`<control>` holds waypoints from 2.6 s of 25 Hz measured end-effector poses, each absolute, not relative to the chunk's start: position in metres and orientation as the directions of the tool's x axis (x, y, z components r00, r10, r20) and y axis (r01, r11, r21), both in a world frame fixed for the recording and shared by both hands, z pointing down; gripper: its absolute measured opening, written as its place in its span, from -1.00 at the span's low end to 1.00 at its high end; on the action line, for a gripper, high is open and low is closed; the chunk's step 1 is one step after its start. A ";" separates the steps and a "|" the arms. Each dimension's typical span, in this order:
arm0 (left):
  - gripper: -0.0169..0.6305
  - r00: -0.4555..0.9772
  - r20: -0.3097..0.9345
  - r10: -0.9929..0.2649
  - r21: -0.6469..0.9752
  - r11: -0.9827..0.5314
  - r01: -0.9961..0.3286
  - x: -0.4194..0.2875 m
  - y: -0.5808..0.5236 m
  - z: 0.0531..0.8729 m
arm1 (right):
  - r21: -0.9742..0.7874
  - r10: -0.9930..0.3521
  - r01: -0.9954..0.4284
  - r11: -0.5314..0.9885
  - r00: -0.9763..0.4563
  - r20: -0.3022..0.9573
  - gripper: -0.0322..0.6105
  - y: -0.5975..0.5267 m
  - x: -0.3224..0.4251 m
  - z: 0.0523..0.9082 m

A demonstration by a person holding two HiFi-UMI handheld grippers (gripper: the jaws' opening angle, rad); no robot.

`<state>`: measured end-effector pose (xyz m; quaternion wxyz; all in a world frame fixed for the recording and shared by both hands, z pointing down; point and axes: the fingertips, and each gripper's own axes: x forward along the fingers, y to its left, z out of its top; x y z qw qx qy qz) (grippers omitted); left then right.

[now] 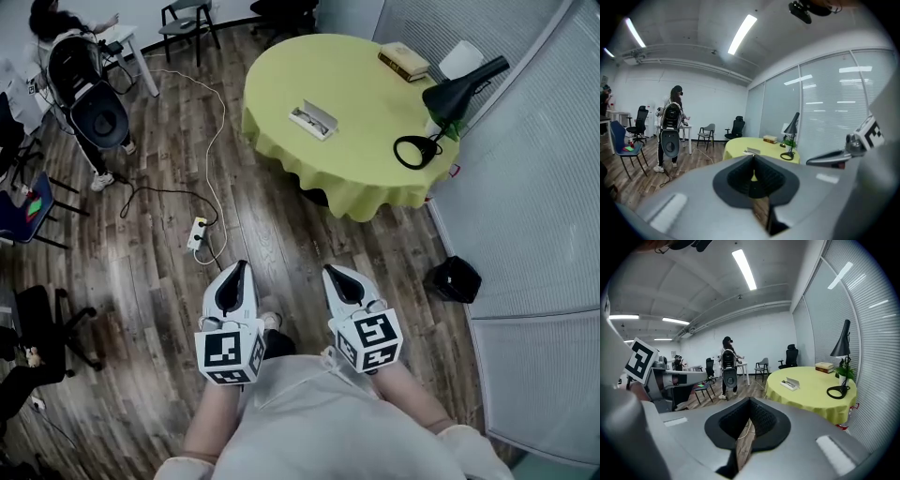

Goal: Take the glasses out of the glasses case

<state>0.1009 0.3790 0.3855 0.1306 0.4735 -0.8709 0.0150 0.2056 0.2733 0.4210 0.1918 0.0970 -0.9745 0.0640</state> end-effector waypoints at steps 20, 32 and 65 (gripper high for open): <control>-0.93 -0.441 0.306 -0.844 0.143 0.499 -0.855 -0.107 0.301 0.420 | -0.099 -0.230 -0.295 0.950 -0.880 0.416 -0.90 0.189 0.002 0.445; -0.93 -0.401 0.320 -0.858 0.104 0.453 -0.886 -0.199 0.094 0.417 | -0.067 -0.241 -0.288 0.955 -0.892 0.383 -0.90 -0.011 -0.102 0.434; -0.93 0.348 0.548 -0.761 0.110 -0.347 -0.931 -0.251 -0.159 0.525 | -0.176 -0.596 -0.811 0.558 -0.539 0.595 -0.90 -0.187 -0.125 0.520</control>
